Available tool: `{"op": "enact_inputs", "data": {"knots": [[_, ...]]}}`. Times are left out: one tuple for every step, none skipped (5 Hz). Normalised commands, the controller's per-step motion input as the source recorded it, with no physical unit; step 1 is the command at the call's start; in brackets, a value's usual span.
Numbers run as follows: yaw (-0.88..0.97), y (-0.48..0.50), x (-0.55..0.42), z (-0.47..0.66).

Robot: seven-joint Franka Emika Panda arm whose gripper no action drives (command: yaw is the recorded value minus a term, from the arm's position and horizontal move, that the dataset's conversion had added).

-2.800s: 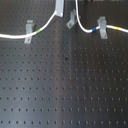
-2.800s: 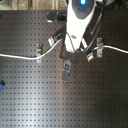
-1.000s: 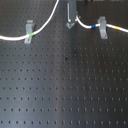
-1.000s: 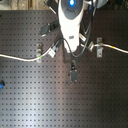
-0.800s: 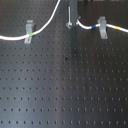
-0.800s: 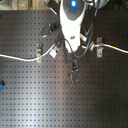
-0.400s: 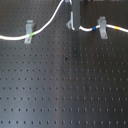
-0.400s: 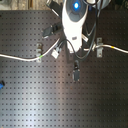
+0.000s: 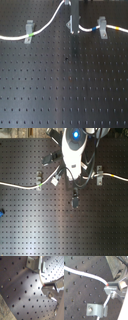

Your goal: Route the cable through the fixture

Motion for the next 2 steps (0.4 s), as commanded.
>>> {"op": "enact_inputs", "data": {"knots": [[0.23, -0.002, -0.297, 0.39], [0.13, 0.028, -0.198, 0.56]]}}
